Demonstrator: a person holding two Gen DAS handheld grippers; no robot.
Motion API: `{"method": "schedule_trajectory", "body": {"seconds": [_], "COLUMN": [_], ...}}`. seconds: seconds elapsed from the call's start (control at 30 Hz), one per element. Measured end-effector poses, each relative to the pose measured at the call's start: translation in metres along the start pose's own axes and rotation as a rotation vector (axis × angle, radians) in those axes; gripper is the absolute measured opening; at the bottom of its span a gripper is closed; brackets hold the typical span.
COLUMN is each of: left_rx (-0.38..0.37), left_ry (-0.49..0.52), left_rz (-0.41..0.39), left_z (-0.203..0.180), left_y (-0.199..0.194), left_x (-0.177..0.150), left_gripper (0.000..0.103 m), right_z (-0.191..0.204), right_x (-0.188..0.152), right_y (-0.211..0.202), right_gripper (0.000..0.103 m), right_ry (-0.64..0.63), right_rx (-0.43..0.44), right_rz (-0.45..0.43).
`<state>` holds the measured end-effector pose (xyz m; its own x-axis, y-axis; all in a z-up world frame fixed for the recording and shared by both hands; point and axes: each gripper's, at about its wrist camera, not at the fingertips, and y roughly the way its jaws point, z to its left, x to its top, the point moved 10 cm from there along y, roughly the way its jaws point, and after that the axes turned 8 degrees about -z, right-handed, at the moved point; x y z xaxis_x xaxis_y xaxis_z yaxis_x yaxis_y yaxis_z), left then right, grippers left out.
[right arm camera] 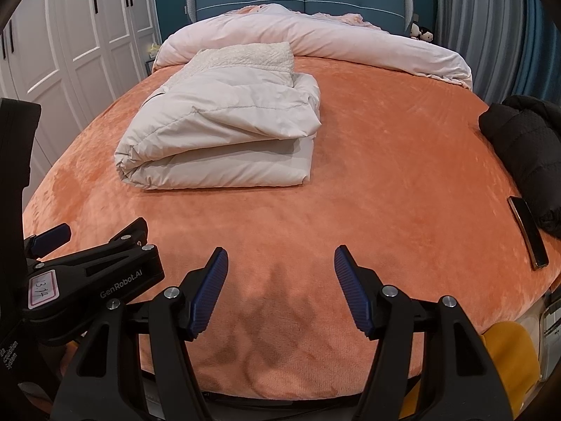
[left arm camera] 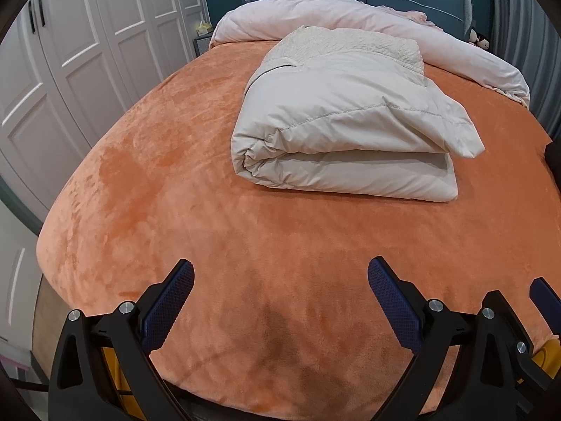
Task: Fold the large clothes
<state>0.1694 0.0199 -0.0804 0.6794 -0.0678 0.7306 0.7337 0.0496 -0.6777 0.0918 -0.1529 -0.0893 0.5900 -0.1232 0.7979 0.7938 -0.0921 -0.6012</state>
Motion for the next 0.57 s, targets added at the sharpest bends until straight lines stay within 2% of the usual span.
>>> {"method": "schedule_trajectory", "body": {"seconds": [0.23,0.57], "left_rx": [0.003,-0.006], "left_ry": [0.013,-0.004], "left_rz": [-0.035,0.007], "left_z": [0.0001,-0.0030], "left_y": [-0.0030,-0.0005], "left_x": [0.0034,0.0004], "left_gripper": [0.097,0.094], "right_z": [0.0032,0.0033], "right_x": [0.0016,0.0027], "right_y": [-0.0026,-0.0029], "right_gripper": [0.061,0.061], "right_ry": [0.005,0.007], "right_rx": [0.000,-0.006], "right_rz": [-0.005,-0.006]}}
